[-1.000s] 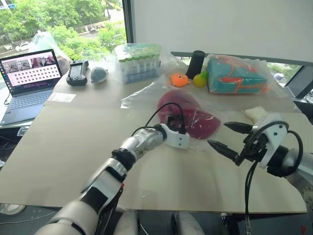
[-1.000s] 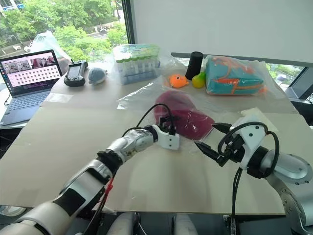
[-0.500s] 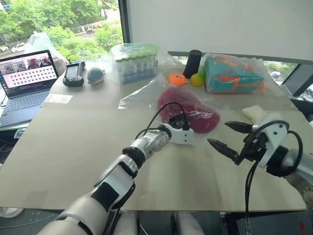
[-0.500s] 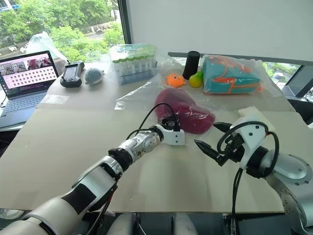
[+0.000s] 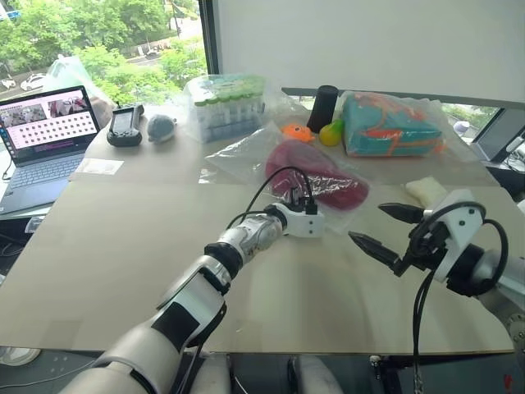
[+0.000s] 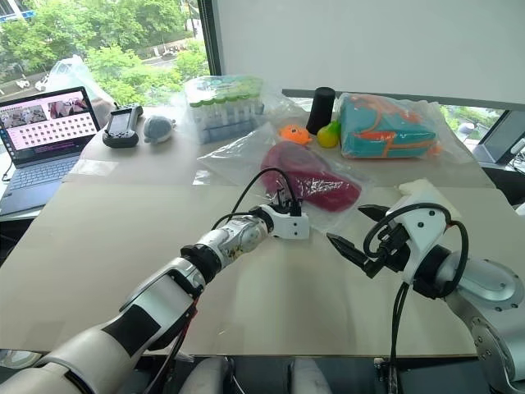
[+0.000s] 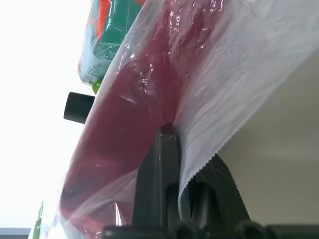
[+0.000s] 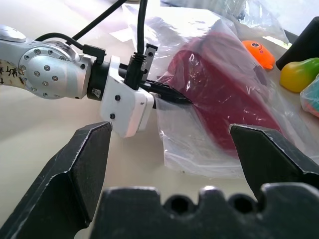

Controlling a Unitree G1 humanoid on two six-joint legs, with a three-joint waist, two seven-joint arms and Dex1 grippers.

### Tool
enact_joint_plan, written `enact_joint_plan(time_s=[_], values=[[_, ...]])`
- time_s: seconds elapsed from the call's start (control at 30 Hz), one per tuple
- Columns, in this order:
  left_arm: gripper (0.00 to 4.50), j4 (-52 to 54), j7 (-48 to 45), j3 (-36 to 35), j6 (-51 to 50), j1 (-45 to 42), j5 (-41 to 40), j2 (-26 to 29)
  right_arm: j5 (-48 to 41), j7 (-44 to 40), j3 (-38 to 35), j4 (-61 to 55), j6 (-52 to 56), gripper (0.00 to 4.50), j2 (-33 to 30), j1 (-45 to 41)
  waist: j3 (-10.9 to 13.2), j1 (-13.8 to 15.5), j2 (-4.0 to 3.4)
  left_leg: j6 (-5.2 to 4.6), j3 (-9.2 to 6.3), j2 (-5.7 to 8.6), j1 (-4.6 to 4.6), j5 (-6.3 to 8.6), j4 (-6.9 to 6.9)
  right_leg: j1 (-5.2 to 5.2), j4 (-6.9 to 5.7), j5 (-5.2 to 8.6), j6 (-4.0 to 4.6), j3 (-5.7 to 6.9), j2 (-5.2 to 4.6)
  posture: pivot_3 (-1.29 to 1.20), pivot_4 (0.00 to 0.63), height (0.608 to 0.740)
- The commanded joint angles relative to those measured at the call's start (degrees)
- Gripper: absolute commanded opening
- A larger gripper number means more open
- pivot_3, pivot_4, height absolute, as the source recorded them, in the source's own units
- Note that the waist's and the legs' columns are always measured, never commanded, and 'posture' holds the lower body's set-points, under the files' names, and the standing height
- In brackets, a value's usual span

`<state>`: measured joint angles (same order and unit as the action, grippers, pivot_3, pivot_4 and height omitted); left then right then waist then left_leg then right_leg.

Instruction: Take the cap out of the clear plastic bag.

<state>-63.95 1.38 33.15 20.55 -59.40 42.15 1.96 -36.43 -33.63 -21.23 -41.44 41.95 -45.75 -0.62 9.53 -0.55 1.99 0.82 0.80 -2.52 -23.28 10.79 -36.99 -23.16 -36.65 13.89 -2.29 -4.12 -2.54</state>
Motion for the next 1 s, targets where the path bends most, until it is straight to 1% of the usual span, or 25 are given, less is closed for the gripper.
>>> enact_joint_plan(time_s=[0.03,0.1,0.37,0.5,0.6,0.7,0.8,0.93,1.0], values=[[0.06,-0.9,0.8,1.7,2.6,2.8,0.8,2.1,-0.6,0.5,-1.1,-1.7,0.2,4.5,-0.5,0.0,0.0,-0.1,0.0,0.0,0.0,0.0,0.0,0.0,0.0,0.0,0.0,0.0,0.0,0.0,0.0,0.0,0.15,0.74],[0.06,-0.1,2.2,1.8,4.8,3.3,1.1,4.1,-0.6,0.6,-0.8,-1.6,0.2,4.5,-0.5,-0.1,0.0,-0.3,0.0,0.0,0.0,-0.01,0.0,0.0,0.02,-0.01,0.01,0.0,0.0,0.0,0.0,0.0,0.15,0.74],[0.06,2.9,6.3,1.9,19.5,6.5,1.6,17.7,-0.4,0.8,0.6,-0.9,-0.2,4.5,-0.2,-1.2,0.0,-2.3,0.01,0.0,0.04,-0.09,0.1,0.0,0.15,-0.07,-0.07,0.0,0.02,-0.09,0.07,0.0,0.15,0.74],[0.06,3.4,9.0,1.7,27.4,8.7,2.6,28.0,0.0,0.8,2.3,-0.2,-0.6,4.5,0.1,-2.0,0.0,-2.7,0.01,0.0,0.05,-0.11,0.15,0.0,0.16,-0.07,-0.1,0.0,0.02,-0.1,0.08,0.0,0.15,0.74],[0.06,3.7,12.9,1.7,32.0,10.0,4.0,34.9,0.0,1.0,3.3,0.0,-0.7,4.5,0.5,-2.8,0.0,-3.4,0.01,0.0,0.08,-0.15,0.15,0.0,0.23,-0.12,-0.1,0.01,0.04,-0.11,0.1,0.0,0.15,0.74],[0.06,1.7,15.5,1.4,34.1,11.5,4.8,40.3,-0.1,1.4,4.4,-0.2,-0.6,4.5,1.0,-3.7,0.0,-3.2,0.01,0.0,0.08,-0.15,0.13,0.0,0.24,-0.14,-0.1,0.01,0.05,-0.07,0.07,0.0,0.15,0.74],[0.06,-1.8,18.2,2.5,33.1,12.6,7.1,45.1,-0.6,2.0,6.6,-0.9,-0.3,4.5,2.0,-5.1,0.0,-2.9,0.03,0.01,0.11,-0.15,0.12,0.0,0.24,-0.13,-0.08,0.01,0.05,-0.04,0.04,0.0,0.15,0.74],[0.06,-4.7,20.0,2.3,32.2,13.2,7.8,48.3,-0.3,2.4,8.6,-0.5,-0.4,4.5,2.9,-6.4,0.0,-2.9,0.02,0.01,0.15,-0.18,0.12,0.0,0.25,-0.19,-0.12,0.04,0.1,-0.03,0.05,0.0,0.15,0.74],[0.06,-4.8,20.7,2.3,32.5,13.4,7.8,48.9,-0.2,2.4,9.1,-0.2,-0.5,4.5,3.1,-6.9,0.0,-2.8,0.02,0.01,0.17,-0.18,0.12,0.0,0.25,-0.2,-0.13,0.05,0.1,-0.03,0.05,0.0,0.15,0.74]])
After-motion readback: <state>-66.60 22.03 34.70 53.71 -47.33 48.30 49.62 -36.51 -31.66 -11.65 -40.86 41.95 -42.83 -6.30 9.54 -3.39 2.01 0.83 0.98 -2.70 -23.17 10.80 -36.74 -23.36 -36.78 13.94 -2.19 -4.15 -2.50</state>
